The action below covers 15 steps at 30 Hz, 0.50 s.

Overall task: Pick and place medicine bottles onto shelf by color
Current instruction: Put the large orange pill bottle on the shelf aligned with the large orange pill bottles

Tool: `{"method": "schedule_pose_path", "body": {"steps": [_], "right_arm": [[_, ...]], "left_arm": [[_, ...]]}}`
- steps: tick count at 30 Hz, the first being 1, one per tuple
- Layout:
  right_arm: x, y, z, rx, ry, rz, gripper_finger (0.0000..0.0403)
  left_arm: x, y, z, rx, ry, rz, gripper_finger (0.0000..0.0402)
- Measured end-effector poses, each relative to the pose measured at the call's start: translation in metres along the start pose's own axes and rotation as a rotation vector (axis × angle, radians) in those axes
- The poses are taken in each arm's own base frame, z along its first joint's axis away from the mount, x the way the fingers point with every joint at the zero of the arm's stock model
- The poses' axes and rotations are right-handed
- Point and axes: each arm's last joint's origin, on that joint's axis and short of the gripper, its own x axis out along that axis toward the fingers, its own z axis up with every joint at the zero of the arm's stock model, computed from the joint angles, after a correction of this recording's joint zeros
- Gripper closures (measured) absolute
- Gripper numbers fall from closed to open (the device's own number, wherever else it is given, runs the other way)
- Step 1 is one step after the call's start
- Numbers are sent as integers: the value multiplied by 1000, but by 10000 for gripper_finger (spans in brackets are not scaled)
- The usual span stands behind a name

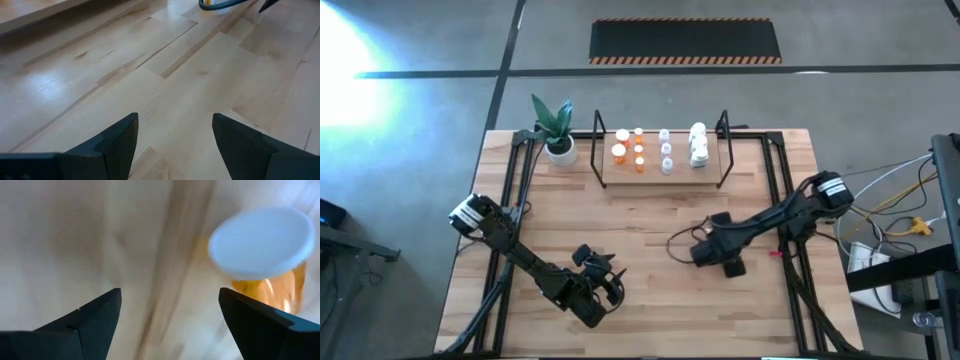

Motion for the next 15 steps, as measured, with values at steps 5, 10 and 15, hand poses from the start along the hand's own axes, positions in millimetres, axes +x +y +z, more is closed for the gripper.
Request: {"method": "schedule_pose_path", "body": {"steps": [5, 10, 15], "right_arm": [[-25, 14, 28, -116, -143, 4, 78], [-51, 16, 34, -221, -216, -114, 78], [-51, -15, 22, -142, -190, -195, 78]], "left_arm": [[0, 0, 0, -1, 0, 0, 163], [0, 0, 0, -4, -1, -2, 163], [0, -1, 0, -9, -2, -6, 163]]}}
